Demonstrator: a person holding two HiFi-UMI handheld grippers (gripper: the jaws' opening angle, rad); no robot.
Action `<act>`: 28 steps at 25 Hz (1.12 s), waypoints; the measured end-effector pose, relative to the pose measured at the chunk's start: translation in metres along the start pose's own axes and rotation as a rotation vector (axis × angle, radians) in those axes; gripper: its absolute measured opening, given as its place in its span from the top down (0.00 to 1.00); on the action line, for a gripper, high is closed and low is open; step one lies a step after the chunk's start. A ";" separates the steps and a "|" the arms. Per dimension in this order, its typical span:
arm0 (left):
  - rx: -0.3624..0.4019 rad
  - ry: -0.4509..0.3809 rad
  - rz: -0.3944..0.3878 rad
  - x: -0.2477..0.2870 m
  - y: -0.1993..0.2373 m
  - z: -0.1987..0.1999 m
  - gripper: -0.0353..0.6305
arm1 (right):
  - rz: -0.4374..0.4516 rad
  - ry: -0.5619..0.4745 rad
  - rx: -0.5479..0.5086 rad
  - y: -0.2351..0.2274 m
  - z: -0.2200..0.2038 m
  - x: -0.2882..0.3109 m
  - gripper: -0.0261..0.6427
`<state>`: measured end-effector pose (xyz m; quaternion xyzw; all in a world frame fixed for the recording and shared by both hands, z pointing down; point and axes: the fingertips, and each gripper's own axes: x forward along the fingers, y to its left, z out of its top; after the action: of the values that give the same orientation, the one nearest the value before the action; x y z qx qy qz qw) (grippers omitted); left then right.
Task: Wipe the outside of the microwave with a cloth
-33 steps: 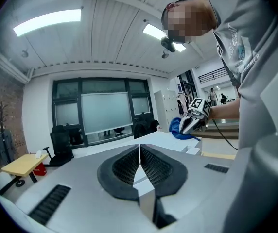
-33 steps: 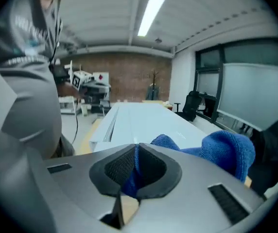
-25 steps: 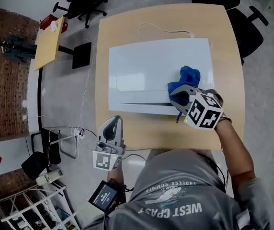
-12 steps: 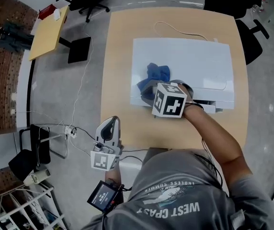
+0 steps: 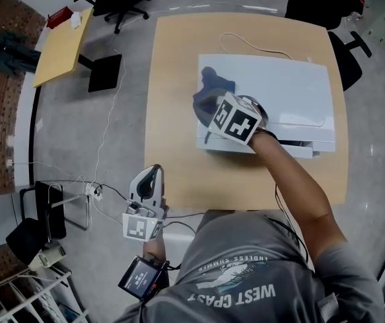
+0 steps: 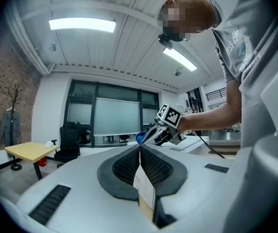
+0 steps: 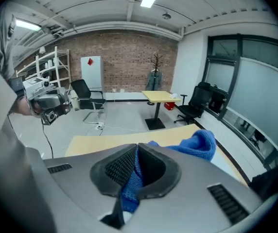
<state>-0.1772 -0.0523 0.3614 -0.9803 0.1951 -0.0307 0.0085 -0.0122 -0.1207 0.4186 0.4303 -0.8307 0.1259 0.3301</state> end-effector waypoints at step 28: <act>0.061 0.053 -0.084 0.103 -0.102 0.019 0.91 | -0.479 0.136 0.276 -0.242 -0.263 -0.253 0.92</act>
<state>-0.0418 0.0023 0.3515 -0.9857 0.1528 -0.0630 0.0318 0.4007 0.0242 0.4312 0.6457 -0.6563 0.1850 0.3436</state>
